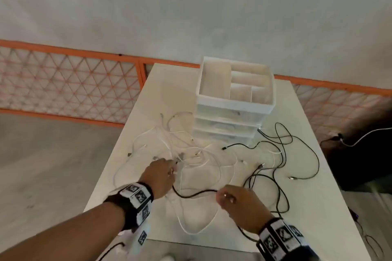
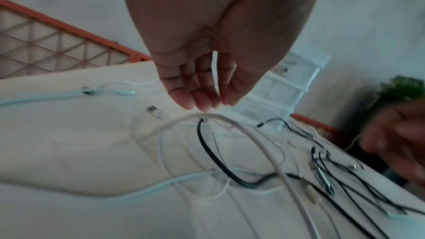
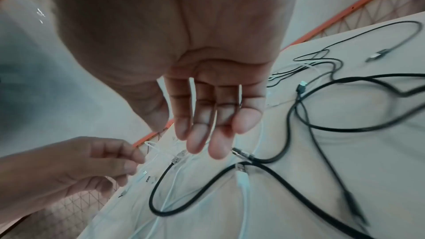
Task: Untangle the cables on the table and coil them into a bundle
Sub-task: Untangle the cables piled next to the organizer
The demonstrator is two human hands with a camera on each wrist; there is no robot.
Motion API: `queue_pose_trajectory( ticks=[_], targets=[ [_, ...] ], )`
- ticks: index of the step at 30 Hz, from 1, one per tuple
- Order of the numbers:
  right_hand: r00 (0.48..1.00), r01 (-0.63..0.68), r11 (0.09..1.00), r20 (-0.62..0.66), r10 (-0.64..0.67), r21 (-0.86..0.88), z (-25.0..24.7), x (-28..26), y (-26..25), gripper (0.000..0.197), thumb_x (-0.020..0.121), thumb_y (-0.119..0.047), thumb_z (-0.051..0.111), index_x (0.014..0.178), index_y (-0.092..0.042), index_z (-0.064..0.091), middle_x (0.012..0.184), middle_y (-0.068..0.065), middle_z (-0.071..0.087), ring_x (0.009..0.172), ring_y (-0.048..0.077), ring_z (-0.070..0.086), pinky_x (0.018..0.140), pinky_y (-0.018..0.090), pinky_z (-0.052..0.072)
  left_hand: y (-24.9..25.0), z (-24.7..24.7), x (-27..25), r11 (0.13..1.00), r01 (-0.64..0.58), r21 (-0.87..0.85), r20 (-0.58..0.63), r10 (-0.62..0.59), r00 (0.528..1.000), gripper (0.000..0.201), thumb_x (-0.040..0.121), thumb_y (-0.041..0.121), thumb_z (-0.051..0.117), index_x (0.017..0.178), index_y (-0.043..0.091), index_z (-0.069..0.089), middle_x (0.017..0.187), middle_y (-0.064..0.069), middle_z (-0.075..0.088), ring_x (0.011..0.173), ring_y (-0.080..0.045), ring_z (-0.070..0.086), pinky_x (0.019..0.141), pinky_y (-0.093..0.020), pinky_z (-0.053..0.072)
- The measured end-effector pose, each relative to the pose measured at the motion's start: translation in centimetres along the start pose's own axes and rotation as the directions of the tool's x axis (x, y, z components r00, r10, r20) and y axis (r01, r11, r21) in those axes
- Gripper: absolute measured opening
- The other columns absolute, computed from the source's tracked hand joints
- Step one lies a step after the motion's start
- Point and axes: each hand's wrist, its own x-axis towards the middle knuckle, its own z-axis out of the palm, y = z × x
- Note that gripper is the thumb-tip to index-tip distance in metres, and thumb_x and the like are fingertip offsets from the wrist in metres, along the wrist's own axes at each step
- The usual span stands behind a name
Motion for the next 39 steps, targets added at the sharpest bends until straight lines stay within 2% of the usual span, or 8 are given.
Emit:
queue_pose_trajectory(
  ticks=[3,8,16,21,23,28,35,39],
  targets=[
    [1.000,-0.004,0.999,-0.024,0.003,-0.045,0.4,2.3,-1.1,0.013,0.093,-0.032,0.058,0.091,-0.033,0.071,0.084,-0.014,0.071,0.083,0.006,0.062,0.085,0.024,0.050,1.3,1.5,1.2,0.965,0.050,0.258,0.225,-0.110,0.968,0.049,0.088,0.016,0.054,0.136,0.024,0.047,0.132,-0.013,0.039,0.122,-0.036,0.049,0.100,-0.042,0.045],
    [0.998,-0.019,0.995,0.050,0.024,-0.095,1.0,3.6,-1.8,0.015,0.090,-0.036,0.056,0.093,-0.034,0.071,0.094,-0.013,0.072,0.100,0.013,0.061,0.093,0.033,0.050,1.0,2.7,1.5,0.898,0.073,0.434,0.232,-0.190,0.954,0.033,0.093,0.014,0.047,0.125,0.013,0.054,0.133,-0.015,0.040,0.121,-0.037,0.052,0.098,-0.043,0.047],
    [0.994,0.072,0.997,-0.085,-0.073,-0.020,-0.6,5.2,-4.5,0.050,0.090,-0.043,0.065,0.137,-0.046,0.047,0.089,-0.008,0.071,0.083,0.011,0.065,0.091,0.033,0.052,3.7,-3.8,2.2,0.985,-0.174,-0.018,-0.088,0.171,0.981,0.017,0.086,0.034,0.073,0.100,0.024,0.075,0.103,-0.002,0.046,0.101,-0.022,0.056,0.080,-0.020,0.036],
    [0.963,0.080,0.992,-0.247,-0.103,-0.101,-1.9,7.0,-6.1,0.021,0.094,-0.039,0.058,0.077,-0.030,0.067,0.052,-0.006,0.054,0.061,0.016,0.052,0.070,0.031,0.049,8.1,-10.2,0.7,0.872,-0.435,-0.224,-0.353,0.343,0.870,0.005,0.088,0.023,0.072,0.092,0.022,0.075,0.094,0.008,0.070,0.084,0.002,0.060,0.074,-0.004,0.036],
    [0.968,-0.019,0.994,-0.252,-0.008,-0.107,-2.6,7.5,-5.2,0.037,0.095,-0.042,0.057,0.060,-0.028,0.056,0.058,-0.006,0.057,0.070,0.023,0.055,0.071,0.031,0.046,8.2,-12.6,0.3,0.853,-0.424,-0.305,-0.369,0.305,0.878,0.005,0.090,0.028,0.069,0.091,0.026,0.074,0.086,0.014,0.073,0.082,0.001,0.064,0.075,-0.012,0.044],
    [0.907,-0.259,0.962,-0.319,0.274,0.089,-5.9,7.4,-1.0,0.035,0.095,-0.047,0.058,0.077,-0.021,0.073,0.085,0.001,0.073,0.092,0.027,0.066,0.076,0.028,0.042,5.1,-15.0,-1.2,0.881,-0.291,-0.373,-0.363,0.150,0.919,0.020,0.095,0.048,0.055,0.094,0.031,0.067,0.061,0.019,0.058,0.058,-0.004,0.053,0.064,-0.033,0.044],
    [0.703,-0.143,0.984,-0.690,0.174,0.103,-12.0,6.1,-2.4,0.026,0.091,-0.048,0.065,0.085,-0.022,0.069,0.080,0.006,0.068,0.079,0.026,0.059,0.067,0.029,0.036,-0.8,-13.1,-0.3,0.990,0.002,-0.138,-0.318,-0.046,0.947,0.038,0.097,0.039,0.055,0.067,0.020,0.069,0.052,0.006,0.052,0.044,-0.010,0.047,0.044,-0.016,0.034],
    [0.597,-0.138,0.969,-0.763,0.247,0.206,-14.2,5.1,-3.1,0.032,0.090,-0.053,0.064,0.089,-0.021,0.069,0.076,0.006,0.065,0.081,0.032,0.062,0.063,0.030,0.038,-4.1,-11.5,0.8,0.987,0.116,-0.111,-0.391,-0.150,0.908,0.037,0.099,0.029,0.054,0.063,0.024,0.062,0.078,0.000,0.070,0.065,-0.013,0.055,0.064,-0.028,0.037]
  ],
)
